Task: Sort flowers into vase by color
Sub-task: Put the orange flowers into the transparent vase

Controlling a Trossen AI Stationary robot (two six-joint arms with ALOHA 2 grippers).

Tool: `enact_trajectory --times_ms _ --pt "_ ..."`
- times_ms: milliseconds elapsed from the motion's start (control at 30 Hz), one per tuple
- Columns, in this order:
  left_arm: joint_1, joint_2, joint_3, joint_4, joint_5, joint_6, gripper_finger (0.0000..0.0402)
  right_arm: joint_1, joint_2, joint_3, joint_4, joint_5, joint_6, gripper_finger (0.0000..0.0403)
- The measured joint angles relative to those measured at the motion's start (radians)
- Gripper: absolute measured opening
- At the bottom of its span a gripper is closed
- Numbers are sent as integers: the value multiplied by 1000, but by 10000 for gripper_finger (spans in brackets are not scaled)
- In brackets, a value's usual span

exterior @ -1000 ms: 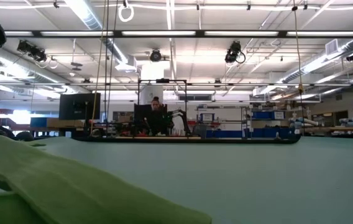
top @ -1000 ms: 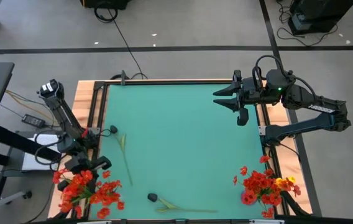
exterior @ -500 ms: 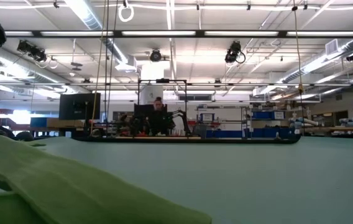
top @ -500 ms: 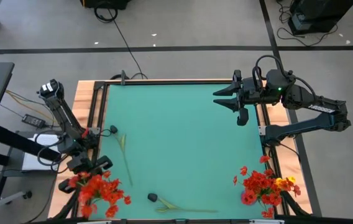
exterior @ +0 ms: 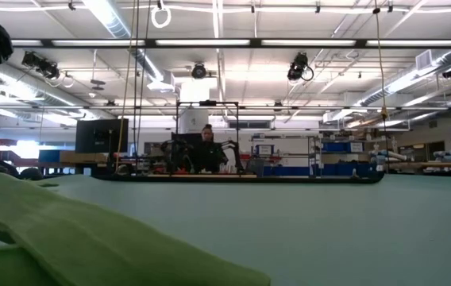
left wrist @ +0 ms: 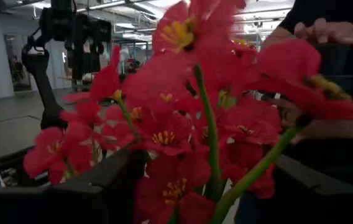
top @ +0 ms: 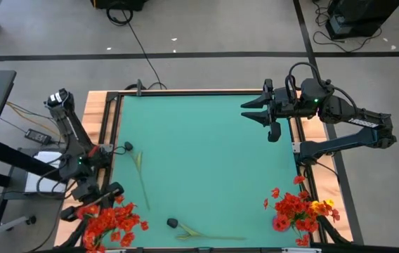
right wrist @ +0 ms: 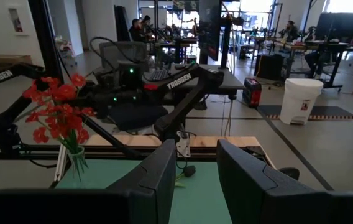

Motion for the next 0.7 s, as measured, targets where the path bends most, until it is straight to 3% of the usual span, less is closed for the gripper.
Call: enact_trajectory --times_ms 133,367,533,700 --pt "0 0 59 -60 0 -1 283 0 0 0 0 0 0 126" --pt "0 0 139 -348 0 -39 334 0 0 0 0 0 0 126" --pt "0 -3 142 -397 7 -102 371 0 0 0 0 0 0 126" --pt "0 -20 215 -589 8 -109 377 0 0 0 0 0 0 126"
